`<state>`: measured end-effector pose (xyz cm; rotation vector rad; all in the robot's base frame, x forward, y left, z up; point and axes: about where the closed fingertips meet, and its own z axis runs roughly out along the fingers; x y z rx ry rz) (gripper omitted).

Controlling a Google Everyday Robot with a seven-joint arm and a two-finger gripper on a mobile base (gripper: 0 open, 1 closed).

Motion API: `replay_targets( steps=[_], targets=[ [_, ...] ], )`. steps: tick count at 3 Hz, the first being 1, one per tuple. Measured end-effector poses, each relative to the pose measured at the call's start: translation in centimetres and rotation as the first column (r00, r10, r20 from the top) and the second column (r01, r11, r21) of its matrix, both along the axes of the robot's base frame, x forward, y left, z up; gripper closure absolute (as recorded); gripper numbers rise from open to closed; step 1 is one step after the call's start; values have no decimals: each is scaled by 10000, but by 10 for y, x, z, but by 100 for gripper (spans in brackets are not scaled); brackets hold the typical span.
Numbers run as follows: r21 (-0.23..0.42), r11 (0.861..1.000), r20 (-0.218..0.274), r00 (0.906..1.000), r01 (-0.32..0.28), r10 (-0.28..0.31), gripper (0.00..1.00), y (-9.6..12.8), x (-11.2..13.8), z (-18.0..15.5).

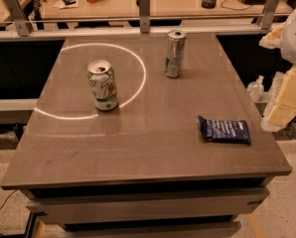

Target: Pick redbull can

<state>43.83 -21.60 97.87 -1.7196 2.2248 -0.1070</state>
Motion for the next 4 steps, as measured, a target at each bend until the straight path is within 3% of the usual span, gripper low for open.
replay_targets(
  steps=[1, 2, 3, 4],
  targets=[
    [2, 10000, 3, 10000, 1, -1, 0, 0, 0, 0],
    [774, 9963, 480, 9980, 362, -400, 0, 5, 12, 8],
    [1854, 9773, 804, 9896, 1024, -1190, 0, 16, 33, 13],
    [3318, 9251, 669, 9736, 1845, -2182, 0, 25, 57, 4]
  ],
)
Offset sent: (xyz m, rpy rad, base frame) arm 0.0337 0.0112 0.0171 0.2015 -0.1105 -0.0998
